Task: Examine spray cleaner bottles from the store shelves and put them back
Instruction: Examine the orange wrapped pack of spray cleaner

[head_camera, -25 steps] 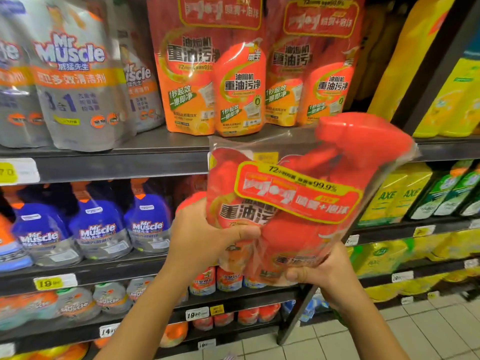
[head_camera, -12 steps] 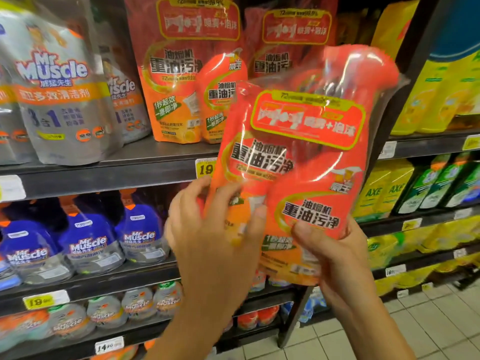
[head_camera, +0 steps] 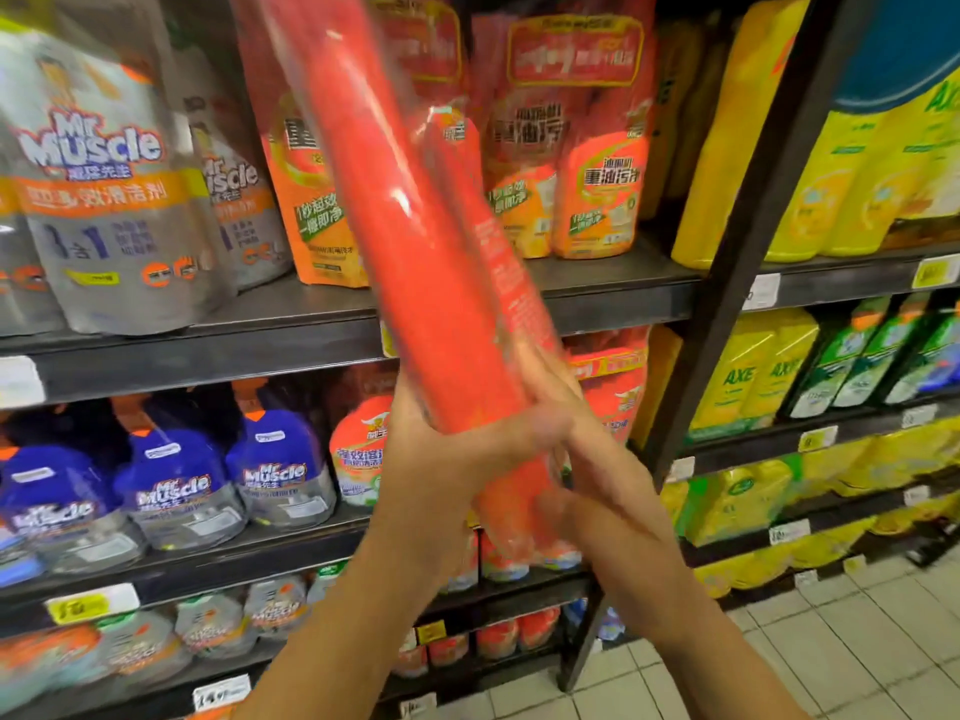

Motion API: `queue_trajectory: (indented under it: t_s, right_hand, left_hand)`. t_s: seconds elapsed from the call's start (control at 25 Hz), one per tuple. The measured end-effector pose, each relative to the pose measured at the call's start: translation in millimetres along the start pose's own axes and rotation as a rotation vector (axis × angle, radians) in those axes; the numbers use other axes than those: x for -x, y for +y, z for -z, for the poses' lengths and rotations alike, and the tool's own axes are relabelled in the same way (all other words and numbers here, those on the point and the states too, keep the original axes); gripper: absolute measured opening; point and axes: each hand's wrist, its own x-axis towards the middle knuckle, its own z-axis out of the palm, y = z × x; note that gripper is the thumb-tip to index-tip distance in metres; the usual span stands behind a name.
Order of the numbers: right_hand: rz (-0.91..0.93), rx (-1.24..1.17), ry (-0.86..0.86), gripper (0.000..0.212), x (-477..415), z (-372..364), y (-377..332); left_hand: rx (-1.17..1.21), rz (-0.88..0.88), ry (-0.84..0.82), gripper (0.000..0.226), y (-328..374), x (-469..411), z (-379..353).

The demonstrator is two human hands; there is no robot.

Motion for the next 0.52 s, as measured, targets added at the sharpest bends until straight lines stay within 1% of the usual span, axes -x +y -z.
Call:
queue_trajectory:
  t_s: [0.04,0.08,0.12,0.16,0.2,0.24,0.28,0.32,0.36,0.4,0.44,0.48,0.52]
  right_hand:
    - [-0.018,-0.004,-0.061,0.053,-7.3,4.3,0.0]
    - [-0.006,0.018,-0.098,0.041,-13.3,10.4,-0.8]
    - [0.028,0.050,-0.079,0.035,-16.5,16.2,-2.1]
    - [0.061,0.080,0.004,0.034,-16.9,23.2,-0.7]
    - [0.052,0.116,0.145,0.033,-17.0,30.1,2.7]
    - [-0.014,0.125,0.304,0.031,-18.3,35.8,8.5]
    - [-0.106,0.093,0.432,0.032,-19.6,39.8,14.4]
    - [-0.206,0.009,0.471,0.037,-21.0,42.2,21.9]
    - [-0.304,-0.152,0.429,0.045,-23.0,42.3,27.8]
    - [-0.393,-0.360,0.342,0.053,-22.7,41.9,31.9]
    - [-0.480,-0.539,0.265,0.057,-21.8,40.9,34.9]
    - [-0.547,-0.659,0.204,0.061,-18.7,40.1,37.1]
    - [-0.567,-0.708,0.157,0.064,-15.3,38.8,37.7]
  left_hand:
    - [0.144,0.058,-0.086,0.064,-0.2,1.1,4.8]
    - [0.276,0.122,-0.145,0.048,0.9,3.8,7.7]
    - [0.345,0.149,-0.142,0.039,1.7,5.8,12.3]
    - [0.400,0.161,-0.088,0.034,1.1,5.9,19.7]
    - [0.386,0.156,0.018,0.031,1.6,5.1,26.8]
    - [0.371,0.133,0.099,0.035,4.2,6.1,32.5]
    - [0.422,0.140,0.084,0.038,5.4,6.9,37.5]
    - [0.501,0.152,0.037,0.037,4.7,7.2,42.4]
    - [0.565,0.165,-0.032,0.035,6.8,6.9,41.5]
    - [0.549,0.122,-0.039,0.037,9.7,7.2,41.9]
    - [0.492,0.098,0.040,0.040,13.4,5.6,51.8]
    - [0.477,0.111,0.074,0.042,14.5,6.6,55.5]
    - [0.457,0.149,0.078,0.042,13.2,7.1,54.4]
